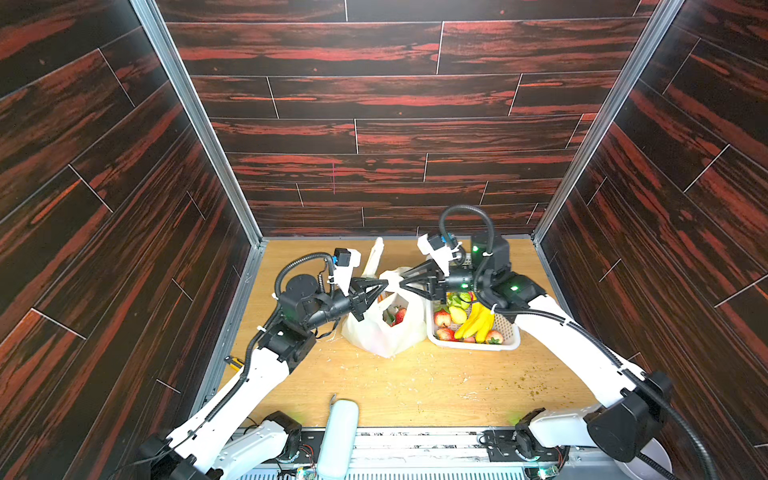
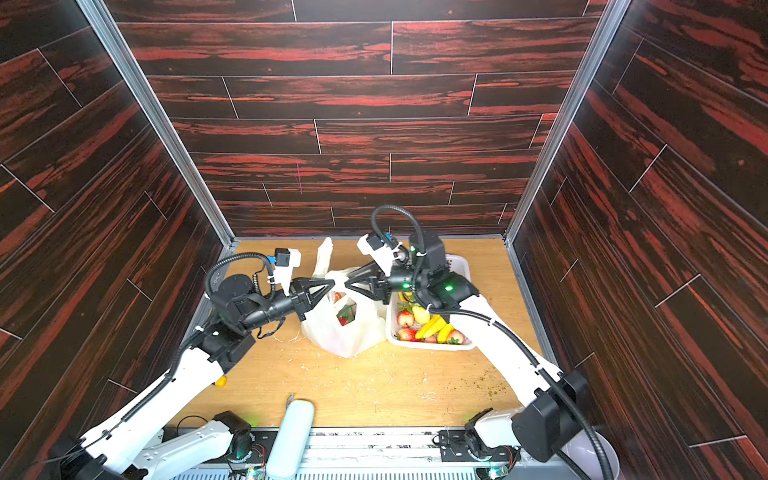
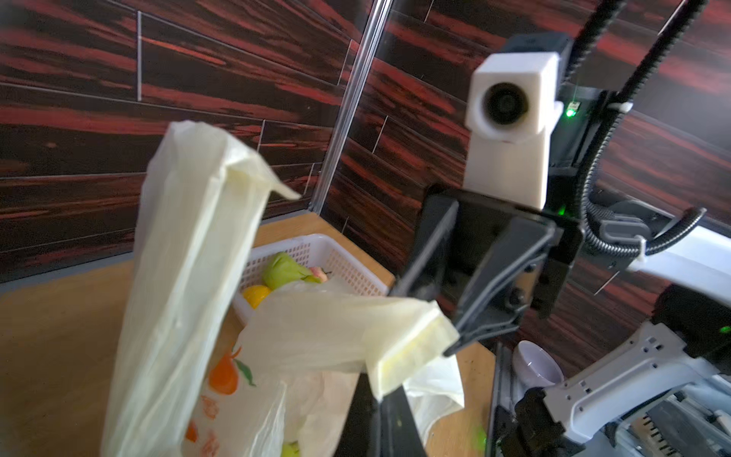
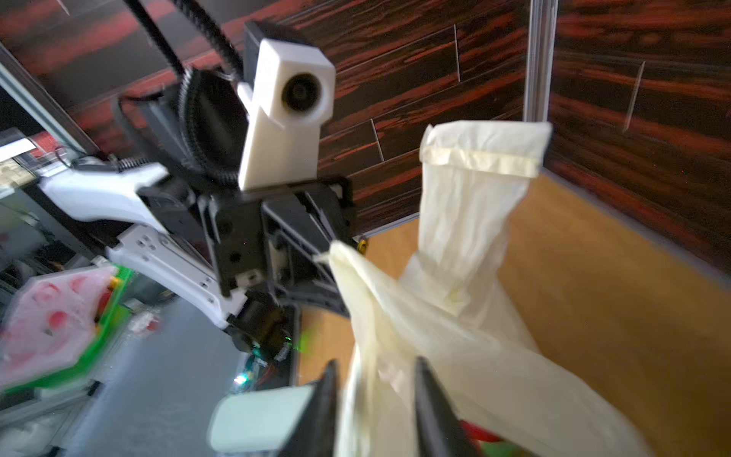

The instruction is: Place the fake fruits into the plastic bag and tie a complex knot

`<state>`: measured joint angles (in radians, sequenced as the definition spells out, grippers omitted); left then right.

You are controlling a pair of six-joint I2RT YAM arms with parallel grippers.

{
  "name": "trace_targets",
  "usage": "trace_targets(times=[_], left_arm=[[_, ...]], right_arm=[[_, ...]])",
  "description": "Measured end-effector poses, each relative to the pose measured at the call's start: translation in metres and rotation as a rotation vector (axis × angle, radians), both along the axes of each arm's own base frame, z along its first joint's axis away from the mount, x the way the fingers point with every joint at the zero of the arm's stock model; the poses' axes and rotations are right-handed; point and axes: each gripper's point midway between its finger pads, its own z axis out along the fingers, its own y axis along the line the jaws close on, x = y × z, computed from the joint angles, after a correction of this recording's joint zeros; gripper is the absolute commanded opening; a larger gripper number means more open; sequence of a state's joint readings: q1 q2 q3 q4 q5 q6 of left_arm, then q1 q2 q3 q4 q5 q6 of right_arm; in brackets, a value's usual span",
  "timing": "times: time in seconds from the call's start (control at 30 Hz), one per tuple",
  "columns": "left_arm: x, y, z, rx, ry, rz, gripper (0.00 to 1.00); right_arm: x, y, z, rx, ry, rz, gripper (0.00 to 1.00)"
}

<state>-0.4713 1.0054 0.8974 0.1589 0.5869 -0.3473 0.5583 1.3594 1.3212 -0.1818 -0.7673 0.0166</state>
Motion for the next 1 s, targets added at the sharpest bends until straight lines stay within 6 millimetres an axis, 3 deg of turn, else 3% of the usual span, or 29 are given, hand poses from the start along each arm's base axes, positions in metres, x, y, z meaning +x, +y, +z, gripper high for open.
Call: trace_targets(times=[0.17,0.3,0.43,0.77,1.0], left_arm=[[-0.017,0.005,0.019,0.12,-0.057,-0.034,0.0],[-0.03,0.006,0.027,0.215,-0.09,-0.087,0.0],[-0.034,0.007,0.023,0.302,-0.096,-0.124,0.0],[-0.022,0.01,0.006,0.376,-0.039,-0.142,0.0],[-0.021,0.012,0.019,0.359,-0.057,-0.146,0.0]], right_arm=[[0.0,-0.036,0.023,0.006,-0.139,-0.049,0.8],[-0.012,-0.038,0.035,0.017,-0.242,0.002,0.85],[-0.016,-0.03,0.033,0.021,-0.281,0.07,0.9],[-0.032,0.01,0.015,0.029,-0.287,0.238,0.94],[-0.032,0.039,0.012,0.038,-0.293,0.313,0.92]])
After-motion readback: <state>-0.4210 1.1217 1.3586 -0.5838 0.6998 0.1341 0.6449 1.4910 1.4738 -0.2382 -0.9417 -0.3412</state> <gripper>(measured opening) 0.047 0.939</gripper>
